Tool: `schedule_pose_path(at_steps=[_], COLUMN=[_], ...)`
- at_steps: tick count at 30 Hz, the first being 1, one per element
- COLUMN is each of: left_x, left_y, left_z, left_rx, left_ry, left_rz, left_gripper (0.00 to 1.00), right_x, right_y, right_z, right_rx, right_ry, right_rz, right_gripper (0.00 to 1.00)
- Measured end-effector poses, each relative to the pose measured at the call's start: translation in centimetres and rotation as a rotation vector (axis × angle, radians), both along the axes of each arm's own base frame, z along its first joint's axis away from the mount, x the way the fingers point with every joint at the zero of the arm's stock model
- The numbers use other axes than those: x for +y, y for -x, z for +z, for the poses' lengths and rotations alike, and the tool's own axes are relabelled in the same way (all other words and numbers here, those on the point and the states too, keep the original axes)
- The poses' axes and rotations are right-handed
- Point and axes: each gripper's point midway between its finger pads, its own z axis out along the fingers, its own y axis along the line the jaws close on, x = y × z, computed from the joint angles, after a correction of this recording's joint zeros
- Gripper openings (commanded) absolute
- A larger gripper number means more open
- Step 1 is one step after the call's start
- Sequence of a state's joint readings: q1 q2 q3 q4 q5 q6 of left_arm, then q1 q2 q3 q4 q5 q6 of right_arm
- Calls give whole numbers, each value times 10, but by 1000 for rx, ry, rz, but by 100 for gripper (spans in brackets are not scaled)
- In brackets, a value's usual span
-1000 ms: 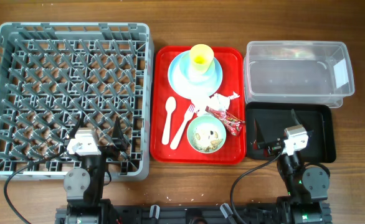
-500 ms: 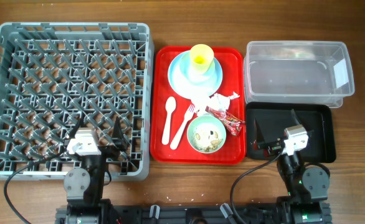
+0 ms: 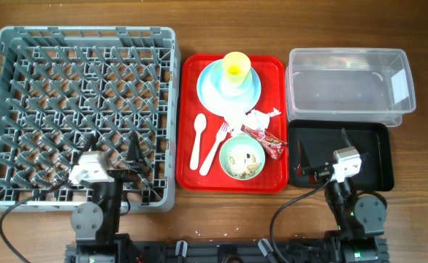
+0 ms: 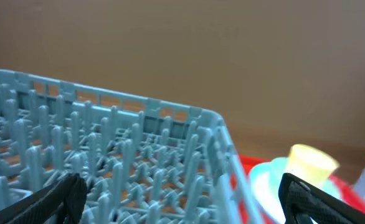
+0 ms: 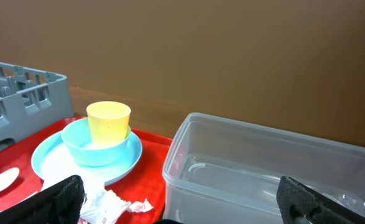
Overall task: Sort waste into correct bins and load items into the dishwasher rack
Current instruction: 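Reach the left gripper to the white spoon on the red tray and grasp it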
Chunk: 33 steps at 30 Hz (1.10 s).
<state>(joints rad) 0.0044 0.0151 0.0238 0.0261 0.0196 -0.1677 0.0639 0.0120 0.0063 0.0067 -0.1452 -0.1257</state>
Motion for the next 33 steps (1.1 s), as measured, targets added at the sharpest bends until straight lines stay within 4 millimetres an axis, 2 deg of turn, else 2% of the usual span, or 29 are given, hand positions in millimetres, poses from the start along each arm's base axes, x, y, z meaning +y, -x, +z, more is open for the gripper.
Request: schedule_pose_path(at_steps=[1,2,3,4,5,7,8,9,10,11,12,14,15,16,17,18,19,20,21,22,23,25,27,30,33], left_x=[-2,-5,-8,-9,-15,-33,-45,-53,-62,-68,-83,-107,-117,-128,-142,-149,-152,-171,-183,-190,-193,-202,-198,-187,-177], left_y=[2,6,13,14,21,20,16,10,-7,-20,-37,-40,-35,-32,-30,-29,-29,-25,-23,-22,-22,-24,-26,-34,-42], left_z=[8,29,65,71,96,125,144,155,169,173,162,137,121,103,76,58,48,25,3,-17,-35,-74,-108,-133,-143], left_rx=[-7,-23,-58,-67,39,230,316,372,411,437,508,657,744,837,952,1016,1050,1118,1179,1227,1264,1330,1383,1403,1389], left_ry=[30,62,85,88,107,130,148,163,181,193,235,323,344,345,314,270,240,150,73,13,-40,-152,-264,-345,-405], left_rz=[-11,-32,-53,-55,-91,-181,-251,-294,-347,-384,-468,-585,-608,-612,-605,-584,-559,-549,-519,-475,-430,-350,-268,-181,-117], left_gripper=[100,100,100,100,100,100,100,100,100,99,74,29,24,14,12,14,22,28,29,34,38,40,41,41,40], right_x=[0,0,0,0,0,0,0,0,0,0,0,0,0,0,0,0,0,0,0,0,0,0,0,0,0], right_y=[0,0,0,0,0,0,0,0,0,0,0,0,0,0,0,0,0,0,0,0,0,0,0,0,0], right_z=[0,0,0,0,-1,-1,-2,-2,-2,-2,-2,-2,-1,-2,-1,-2,-2,-2,-2,-2,-2,-2,-1,-1,-1], right_rx=[0,0,1,1,4,6,8,8,8,7,7,7,6,7,6,7,7,7,7,7,7,7,6,6,6], right_ry=[0,0,0,0,0,0,0,0,0,0,0,0,0,0,0,0,0,0,0,0,0,0,0,0,0], right_rz=[0,0,0,0,0,0,0,0,0,0,0,0,-1,0,-1,0,0,0,0,0,0,0,0,0,0], right_gripper=[100,100,100,100,100,100,100,100,100,100,100,100,100,100,100,100,100,100,100,100,100,100,100,100,100])
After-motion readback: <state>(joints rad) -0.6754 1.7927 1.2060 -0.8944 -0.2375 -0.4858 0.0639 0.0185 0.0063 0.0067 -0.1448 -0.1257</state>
